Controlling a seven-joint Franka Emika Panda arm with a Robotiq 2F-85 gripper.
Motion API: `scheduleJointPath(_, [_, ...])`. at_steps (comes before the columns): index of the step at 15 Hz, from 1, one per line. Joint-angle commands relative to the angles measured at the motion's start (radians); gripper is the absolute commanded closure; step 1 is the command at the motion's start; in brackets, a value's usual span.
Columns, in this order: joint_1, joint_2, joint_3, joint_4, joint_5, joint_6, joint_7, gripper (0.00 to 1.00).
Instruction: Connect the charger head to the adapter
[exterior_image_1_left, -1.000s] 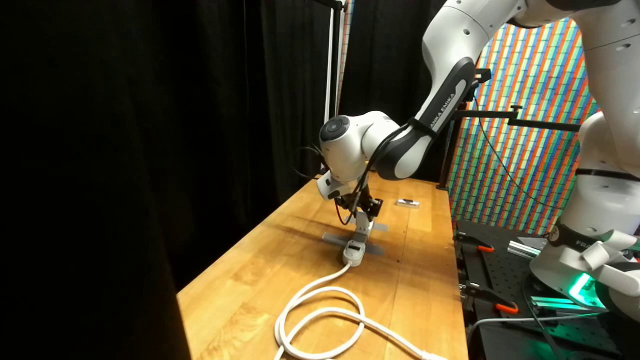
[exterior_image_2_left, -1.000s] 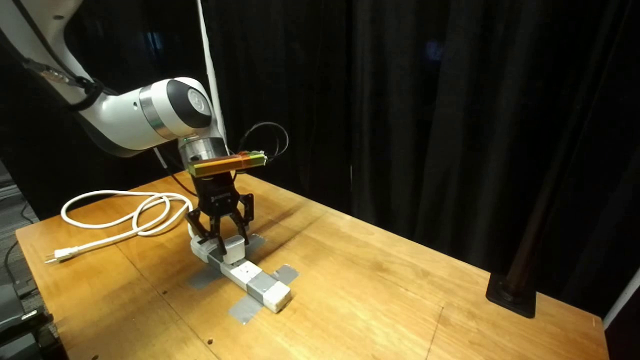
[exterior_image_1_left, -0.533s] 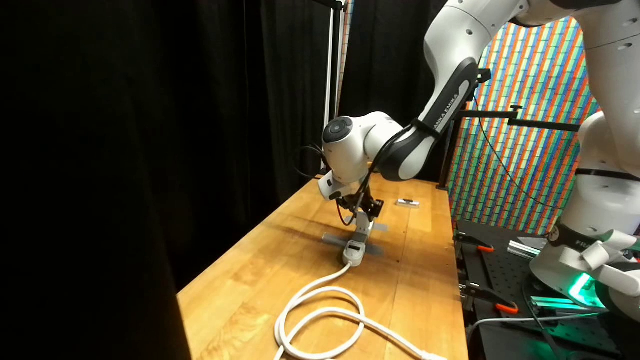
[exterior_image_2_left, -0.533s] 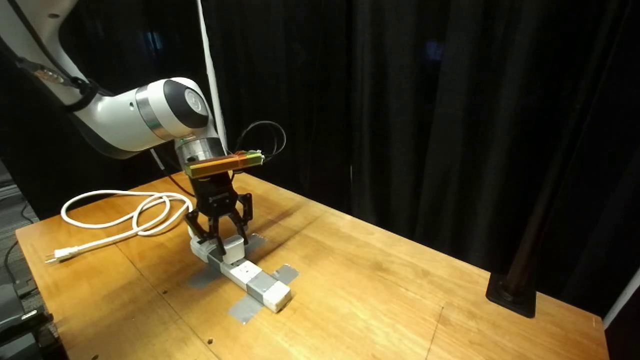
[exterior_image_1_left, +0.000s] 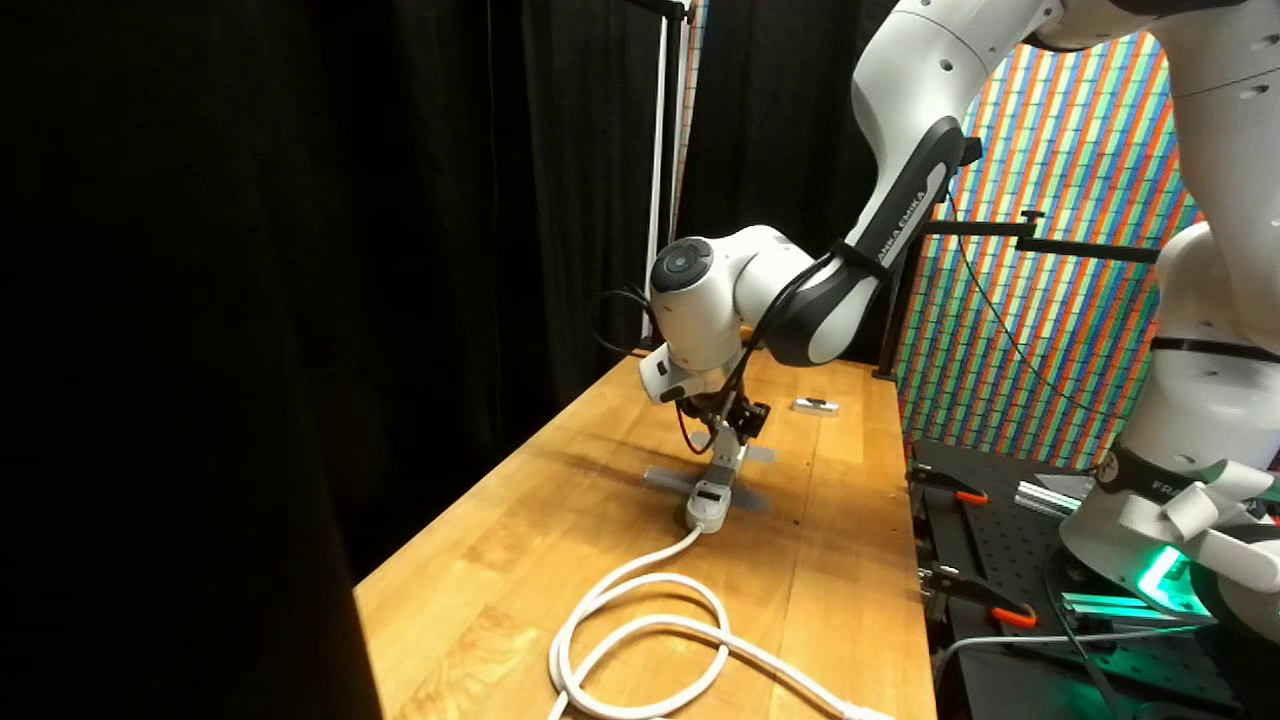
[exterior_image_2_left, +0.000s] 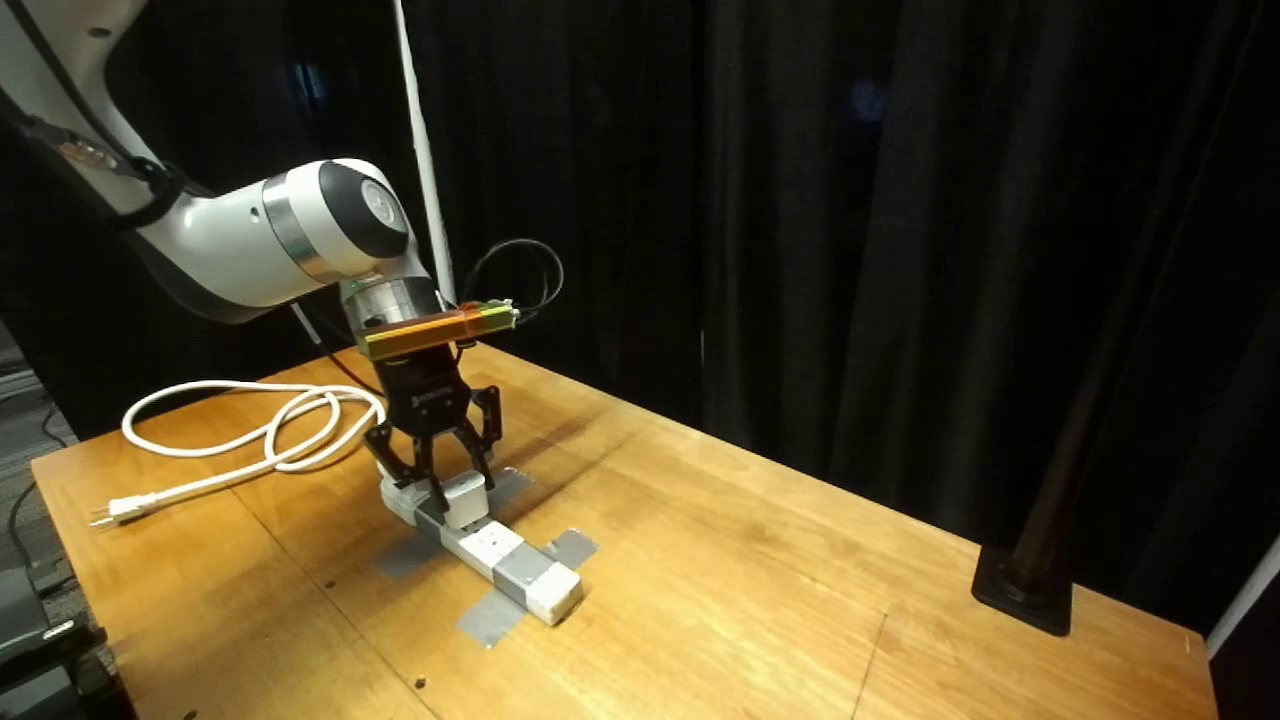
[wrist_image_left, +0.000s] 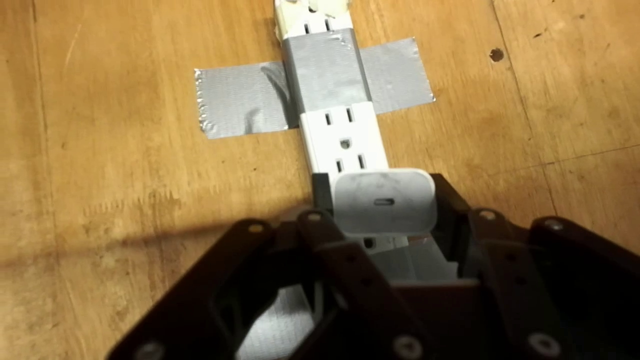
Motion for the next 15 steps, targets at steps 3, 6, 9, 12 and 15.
scheduleJointPath(3, [-0.021, 0.023, -0.001, -0.057, 0.022, 0.095, 0.01, 0.77])
scheduleJointPath(6, [-0.021, 0.032, -0.003, -0.05, 0.016, 0.095, 0.0, 0.77])
scheduleJointPath(9, [-0.021, 0.044, 0.001, -0.046, 0.02, 0.102, -0.007, 0.77])
scheduleJointPath(12, [-0.016, 0.048, 0.002, -0.045, 0.016, 0.096, -0.016, 0.77])
scheduleJointPath(15, [-0.015, 0.04, 0.0, -0.045, 0.014, 0.087, -0.022, 0.64])
